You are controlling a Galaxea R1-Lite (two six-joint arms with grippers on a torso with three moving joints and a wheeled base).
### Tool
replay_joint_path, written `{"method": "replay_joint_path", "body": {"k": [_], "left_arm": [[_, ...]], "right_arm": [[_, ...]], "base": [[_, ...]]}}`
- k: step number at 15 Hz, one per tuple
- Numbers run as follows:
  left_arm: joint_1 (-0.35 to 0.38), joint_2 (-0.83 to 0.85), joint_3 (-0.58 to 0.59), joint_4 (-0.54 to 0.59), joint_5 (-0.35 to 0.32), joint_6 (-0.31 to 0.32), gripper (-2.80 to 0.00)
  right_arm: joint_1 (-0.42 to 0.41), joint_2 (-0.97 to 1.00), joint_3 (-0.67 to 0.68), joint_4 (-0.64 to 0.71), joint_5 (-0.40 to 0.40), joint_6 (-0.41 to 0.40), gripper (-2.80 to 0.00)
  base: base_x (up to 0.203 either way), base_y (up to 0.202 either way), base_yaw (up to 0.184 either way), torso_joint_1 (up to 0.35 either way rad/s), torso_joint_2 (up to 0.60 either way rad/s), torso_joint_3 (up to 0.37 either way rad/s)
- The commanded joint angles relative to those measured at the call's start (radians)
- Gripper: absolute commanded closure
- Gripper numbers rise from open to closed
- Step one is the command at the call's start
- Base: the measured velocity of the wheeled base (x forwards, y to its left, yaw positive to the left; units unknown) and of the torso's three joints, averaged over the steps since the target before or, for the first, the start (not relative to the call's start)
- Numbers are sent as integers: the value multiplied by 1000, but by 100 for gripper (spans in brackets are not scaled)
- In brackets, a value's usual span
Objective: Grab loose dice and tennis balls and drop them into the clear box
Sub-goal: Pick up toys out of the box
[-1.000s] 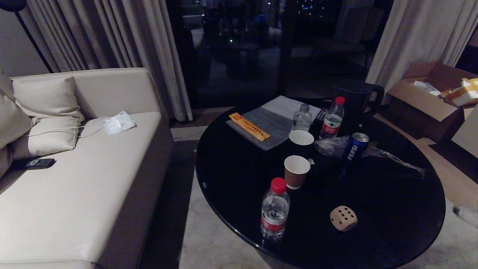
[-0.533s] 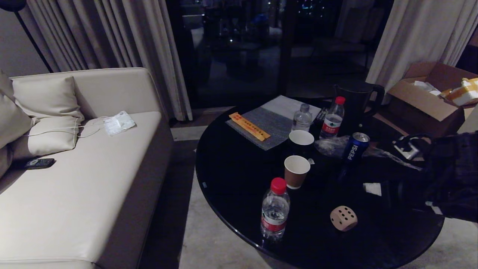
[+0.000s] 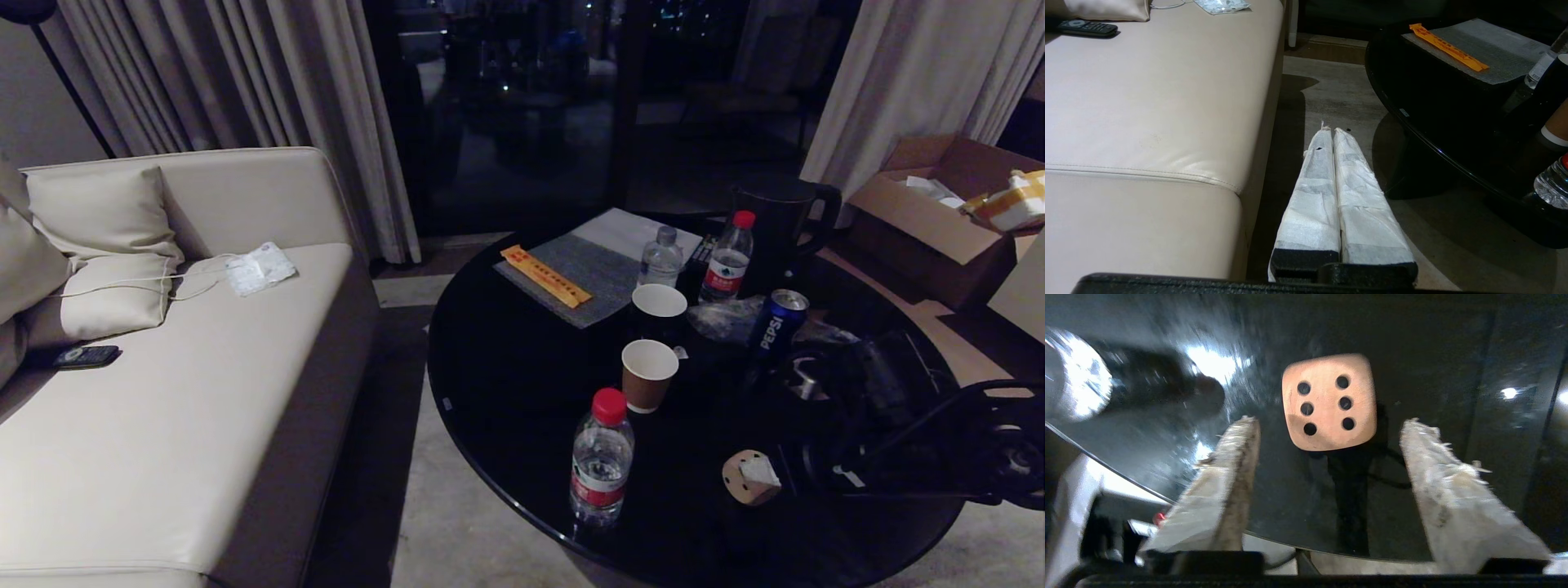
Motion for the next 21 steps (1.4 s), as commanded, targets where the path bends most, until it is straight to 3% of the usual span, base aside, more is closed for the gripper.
{"method": "replay_joint_path", "body": {"k": [1, 10, 11, 16, 21], "left_arm": [[1, 2, 2, -1, 1, -1, 0], [1, 2, 2, -1, 1, -1, 0], [-1, 2, 2, -1, 1, -1, 0], [-1, 2, 2, -1, 1, -1, 0], [1, 2, 2, -1, 1, -1, 0]], "right_arm": [[2, 53, -14, -4, 2, -3, -280], [25, 185, -46, -16, -44, 1, -280], [23, 187, -49, -46, -45, 1, 0], [23, 199, -50, -76, -197, -2, 0], [23, -15, 24, -60, -200, 3, 0]], "base": [[0, 0, 0, 0, 0, 0], [0, 0, 0, 0, 0, 0], [0, 0, 0, 0, 0, 0], [0, 0, 0, 0, 0, 0], [0, 0, 0, 0, 0, 0]]}}
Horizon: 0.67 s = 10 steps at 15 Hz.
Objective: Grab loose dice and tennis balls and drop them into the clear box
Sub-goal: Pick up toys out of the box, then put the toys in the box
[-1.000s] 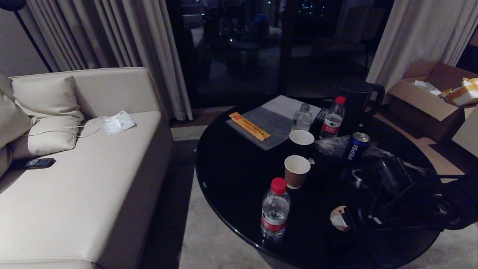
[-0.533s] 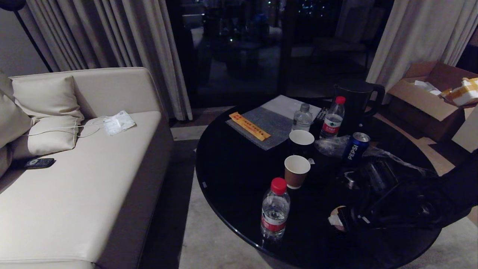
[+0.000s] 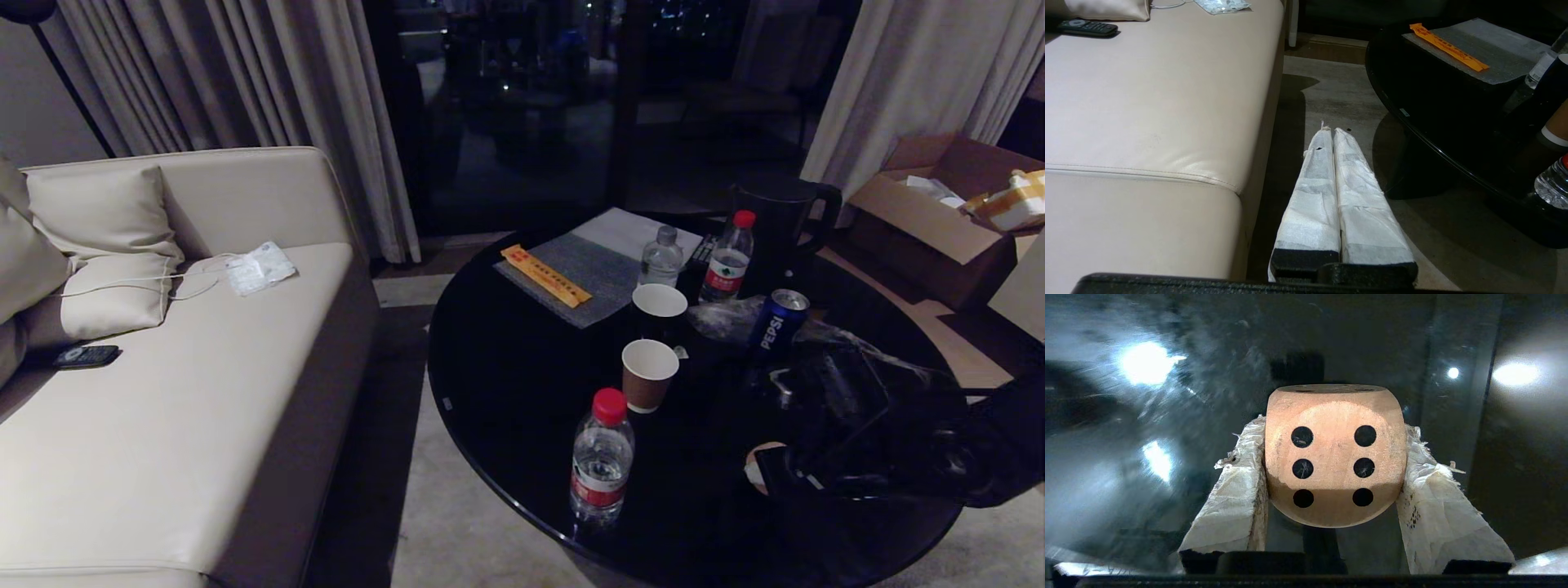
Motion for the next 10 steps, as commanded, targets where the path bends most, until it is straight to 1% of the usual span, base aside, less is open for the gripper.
{"method": "replay_joint_path", "body": {"k": [1, 3, 7, 10], "left_arm": [[1, 2, 2, 0, 0, -1, 0], [1, 2, 2, 0, 0, -1, 0], [1, 2, 2, 0, 0, -1, 0], [-1, 2, 2, 0, 0, -1, 0]], "right_arm": [[-2, -197, 63, 17, -1, 7, 0], [-2, -385, 140, 62, 0, 16, 0], [-12, -867, 279, 230, 0, 36, 0], [-71, -1218, 415, 307, 2, 47, 0]], "base": [[0, 0, 0, 0, 0, 0], [0, 0, 0, 0, 0, 0], [0, 0, 0, 0, 0, 0], [0, 0, 0, 0, 0, 0]]}}
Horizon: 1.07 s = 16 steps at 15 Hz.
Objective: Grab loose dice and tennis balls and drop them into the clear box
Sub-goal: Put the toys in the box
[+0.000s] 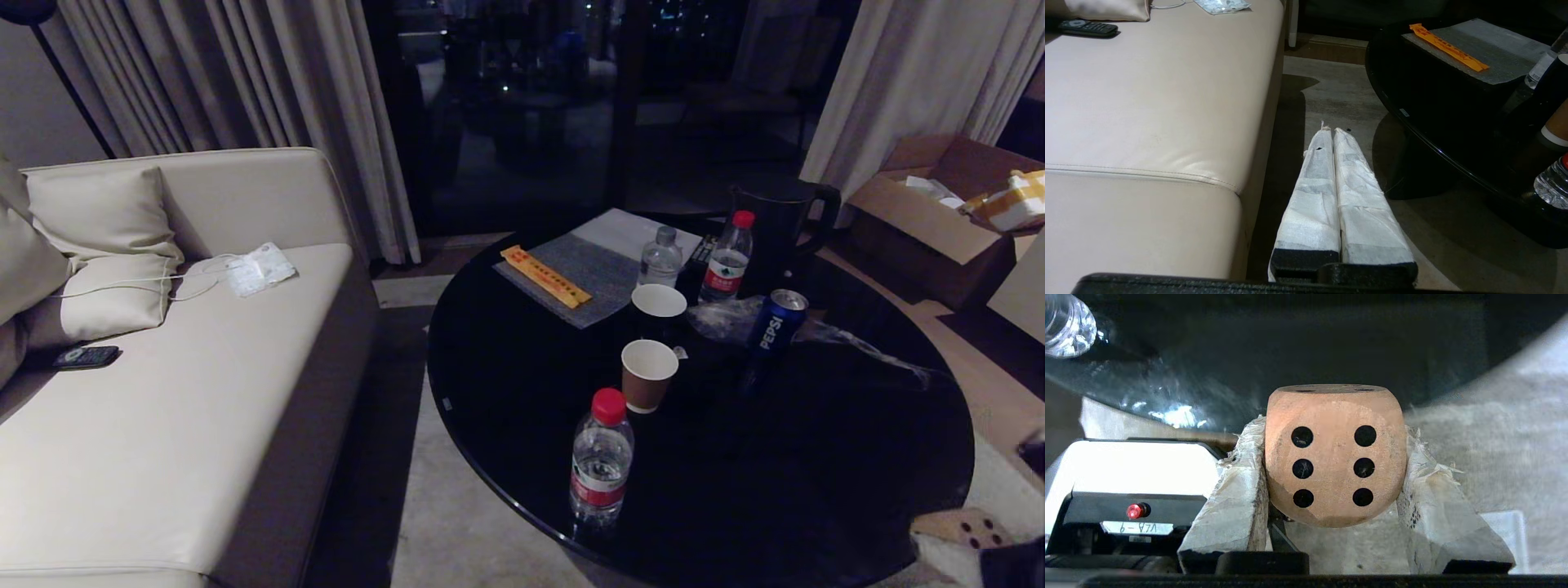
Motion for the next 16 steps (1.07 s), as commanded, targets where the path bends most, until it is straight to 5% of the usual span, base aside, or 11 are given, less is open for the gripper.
{"method": "replay_joint_path", "body": {"k": [1, 10, 16], "left_arm": [[1, 2, 2, -1, 1, -1, 0], [1, 2, 2, -1, 1, -1, 0], [1, 2, 2, -1, 1, -1, 0]], "right_arm": [[-49, -398, 97, 36, 1, 3, 0], [-194, -946, 226, 151, 141, -41, 0], [-197, -950, 230, 151, 145, -42, 0]], "base": [[0, 0, 0, 0, 0, 0], [0, 0, 0, 0, 0, 0], [0, 0, 0, 0, 0, 0]]}}
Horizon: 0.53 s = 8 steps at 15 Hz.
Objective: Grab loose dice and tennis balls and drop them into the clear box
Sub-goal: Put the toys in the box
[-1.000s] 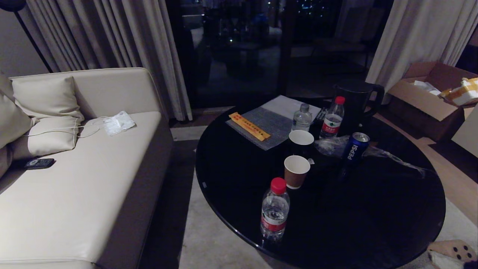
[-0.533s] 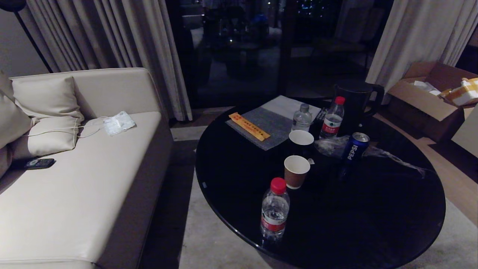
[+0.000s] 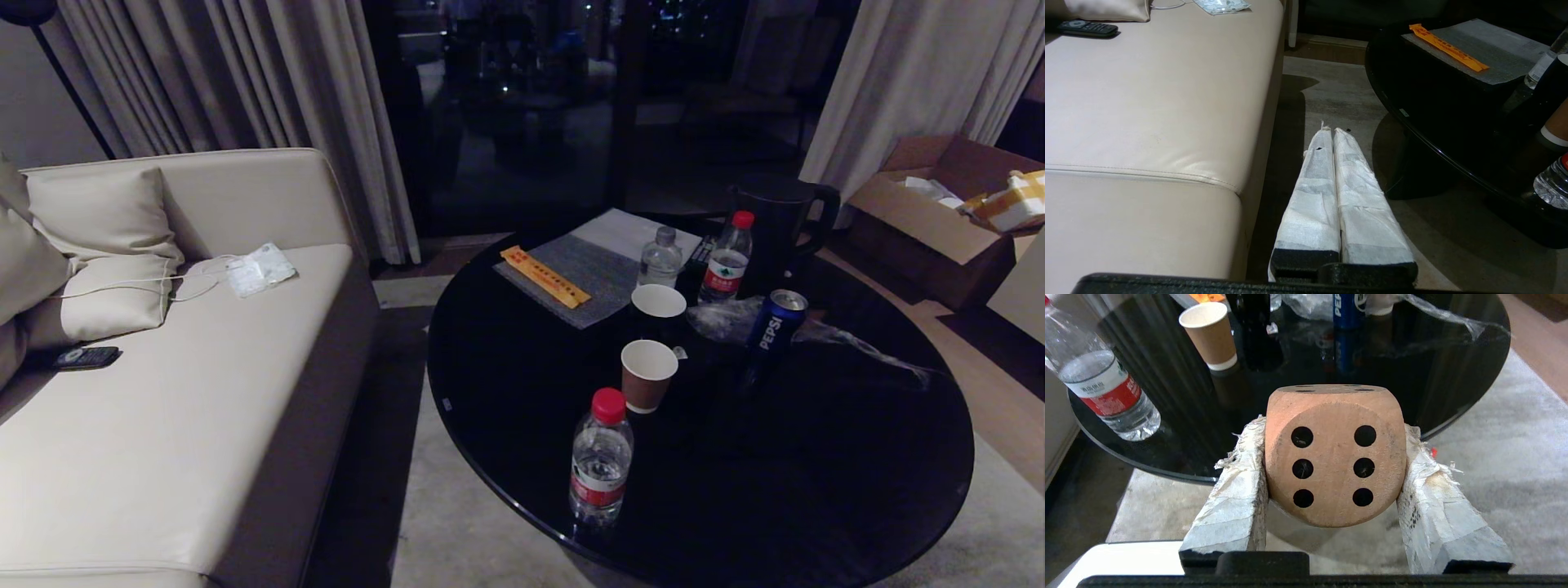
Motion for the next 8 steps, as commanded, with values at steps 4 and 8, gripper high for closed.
{"method": "replay_joint_path", "body": {"k": [4, 8], "left_arm": [[1, 2, 2, -1, 1, -1, 0], [1, 2, 2, -1, 1, -3, 0]], "right_arm": [[0, -9, 4, -1, -2, 1, 0], [0, -9, 4, -1, -2, -2, 0]], "base": [[0, 0, 0, 0, 0, 0], [0, 0, 0, 0, 0, 0]]}}
